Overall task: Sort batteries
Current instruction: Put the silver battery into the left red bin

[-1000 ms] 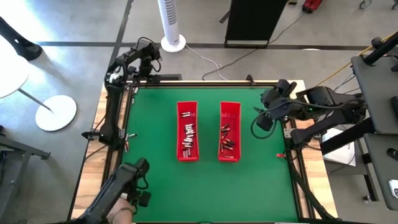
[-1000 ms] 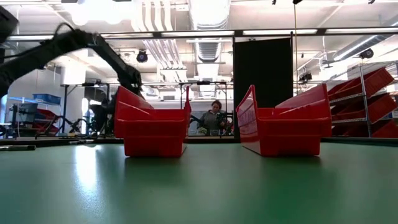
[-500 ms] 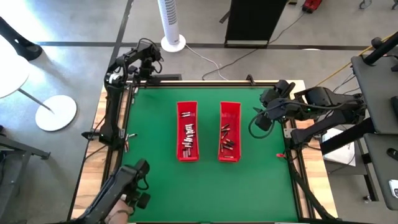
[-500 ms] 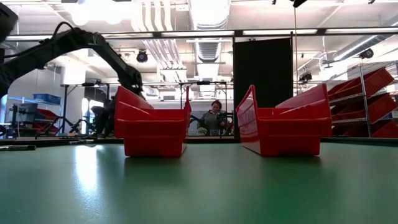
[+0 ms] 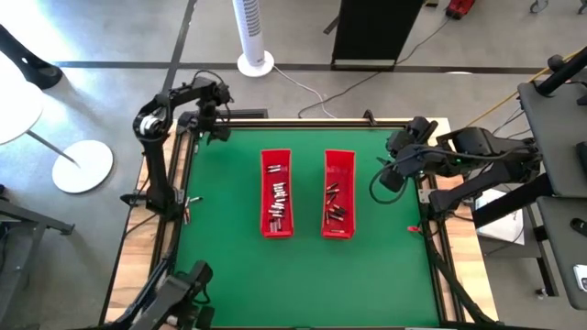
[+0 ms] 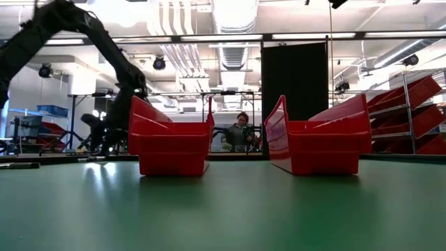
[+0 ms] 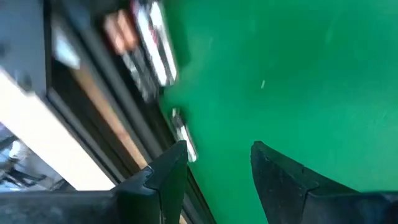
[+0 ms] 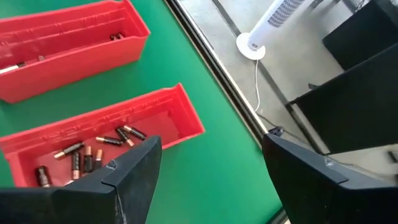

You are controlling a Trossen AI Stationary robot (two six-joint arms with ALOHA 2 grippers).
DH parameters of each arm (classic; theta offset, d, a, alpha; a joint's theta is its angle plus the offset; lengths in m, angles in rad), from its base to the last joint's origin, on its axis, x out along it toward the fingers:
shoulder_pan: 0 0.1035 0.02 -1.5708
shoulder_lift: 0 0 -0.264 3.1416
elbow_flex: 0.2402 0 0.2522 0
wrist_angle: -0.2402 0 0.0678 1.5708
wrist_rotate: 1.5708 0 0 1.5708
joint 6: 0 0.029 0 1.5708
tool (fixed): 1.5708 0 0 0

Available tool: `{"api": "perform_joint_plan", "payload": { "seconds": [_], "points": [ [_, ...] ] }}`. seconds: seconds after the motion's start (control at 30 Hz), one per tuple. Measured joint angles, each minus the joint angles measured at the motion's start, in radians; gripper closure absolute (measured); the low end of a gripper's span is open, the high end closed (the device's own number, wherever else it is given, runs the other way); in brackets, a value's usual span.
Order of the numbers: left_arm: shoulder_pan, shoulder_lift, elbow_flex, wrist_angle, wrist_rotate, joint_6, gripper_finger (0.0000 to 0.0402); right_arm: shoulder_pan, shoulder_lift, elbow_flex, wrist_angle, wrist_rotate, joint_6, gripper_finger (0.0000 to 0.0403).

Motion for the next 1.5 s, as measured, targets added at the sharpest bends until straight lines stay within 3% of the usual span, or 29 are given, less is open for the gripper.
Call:
{"api": "perform_joint_plan", "payload": {
  "seconds": [0.13, 0.3, 0.57, 0.67, 0.83, 1.0, 1.27, 1.5],
  "points": [
    [-0.002, -0.067, -0.103, 0.084, -0.021, -0.149, 0.0247, 0.000, -0.010, 0.000, -0.004, 0.023, -0.026, 0.0125],
    [0.010, -0.102, -0.112, 0.141, -0.049, -0.226, 0.0247, 0.000, -0.025, -0.001, -0.005, 0.023, -0.035, 0.0127],
    [0.008, -0.062, -0.087, 0.171, -0.195, -0.427, 0.0249, 0.009, -0.049, -0.001, -0.064, -0.005, 0.104, 0.0147],
    [0.001, -0.044, -0.079, 0.149, -0.211, -0.418, 0.0274, 0.009, -0.053, -0.002, -0.075, -0.006, 0.114, 0.0154],
    [0.000, -0.034, -0.093, 0.086, -0.224, -0.332, 0.0387, 0.009, -0.056, -0.002, -0.074, 0.034, 0.082, 0.0158],
    [-0.005, -0.020, -0.090, 0.068, -0.247, -0.331, 0.0399, 0.009, -0.057, -0.003, -0.073, 0.050, 0.047, 0.0149],
    [-0.015, 0.104, -0.013, -0.073, -0.285, -0.388, 0.0401, 0.010, -0.060, -0.004, -0.081, 0.010, 0.084, 0.0136],
    [-0.045, 0.130, -0.006, -0.081, -0.246, -0.374, 0.0402, 0.020, -0.070, -0.004, -0.116, 0.010, 0.106, 0.0144]
  ]
}}
